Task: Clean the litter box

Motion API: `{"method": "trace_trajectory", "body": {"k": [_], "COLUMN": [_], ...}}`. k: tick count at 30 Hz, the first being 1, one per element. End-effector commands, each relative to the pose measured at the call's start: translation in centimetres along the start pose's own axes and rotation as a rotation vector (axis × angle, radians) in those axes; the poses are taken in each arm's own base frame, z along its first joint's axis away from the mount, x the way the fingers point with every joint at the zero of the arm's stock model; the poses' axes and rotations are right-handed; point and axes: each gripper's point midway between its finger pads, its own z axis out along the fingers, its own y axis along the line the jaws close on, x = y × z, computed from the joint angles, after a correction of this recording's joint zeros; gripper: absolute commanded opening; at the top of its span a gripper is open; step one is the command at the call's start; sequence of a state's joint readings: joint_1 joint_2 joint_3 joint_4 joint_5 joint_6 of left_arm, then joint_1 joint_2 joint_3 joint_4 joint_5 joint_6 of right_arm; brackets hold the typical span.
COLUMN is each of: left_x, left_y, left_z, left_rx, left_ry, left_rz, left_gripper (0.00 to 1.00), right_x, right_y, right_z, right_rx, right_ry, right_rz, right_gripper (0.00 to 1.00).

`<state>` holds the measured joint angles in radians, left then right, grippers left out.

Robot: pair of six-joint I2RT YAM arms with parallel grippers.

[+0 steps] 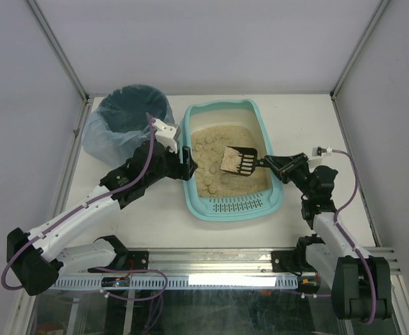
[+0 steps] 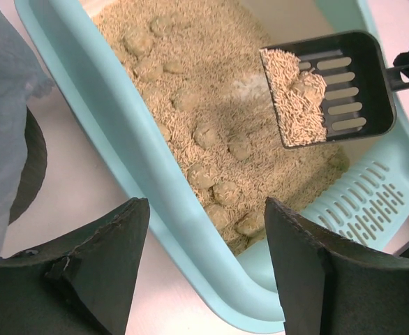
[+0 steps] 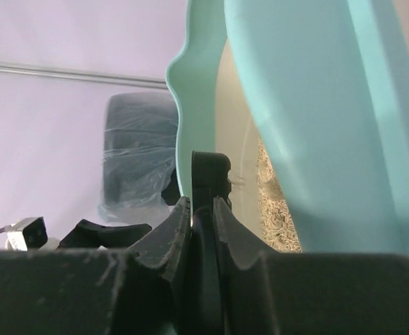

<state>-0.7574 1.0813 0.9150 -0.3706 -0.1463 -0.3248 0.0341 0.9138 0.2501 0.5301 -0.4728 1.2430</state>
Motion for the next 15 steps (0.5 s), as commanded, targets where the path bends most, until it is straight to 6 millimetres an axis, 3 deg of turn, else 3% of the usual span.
{"method": "trace_trajectory", "body": {"k": [1, 3, 6, 9, 10, 13, 15], "left_x": [-2.7, -2.8, -3.1, -2.9, -2.8, -2.8, -2.9], "left_y": [-0.7, -0.7, -0.6, -0.7, -0.7, -0.7, -0.8], "left_z": [-1.0, -1.2, -1.4, -1.2, -1.2, -1.3, -1.3], "left_rx": [0.047, 0.050, 0.046, 0.054, 0.055, 0.054, 0.057], "left_ry": [-0.115, -0.121, -0.137, -0.129, -0.125, -0.130, -0.132], "left_rz": [0.013, 0.015, 0.016, 0.020, 0.022, 0.020, 0.024], "left_gripper": [0.69, 0.69, 0.70, 0.70, 0.70, 0.71, 0.71], "right_x": [-2.4, -2.6, -0.8, -3.4, -3.4, -0.8, -2.1], "right_y": [3.6, 3.7, 6.0, 3.9, 4.2, 6.5, 5.2], "right_z": [-1.4, -1.7, -1.2, -1.9, -1.8, -1.0, -1.3], "right_rx": [-0.124, -0.132, -0.219, -0.167, -0.172, -0.235, -0.200], "right_ry": [-0.062, -0.081, 0.025, -0.072, -0.067, 0.061, 0.007], "right_rz": [-0.010, 0.015, -0.028, 0.068, 0.067, 0.003, 0.044], "right_gripper": [0.00, 0.00, 0.00, 0.00, 0.00, 0.00, 0.00]}}
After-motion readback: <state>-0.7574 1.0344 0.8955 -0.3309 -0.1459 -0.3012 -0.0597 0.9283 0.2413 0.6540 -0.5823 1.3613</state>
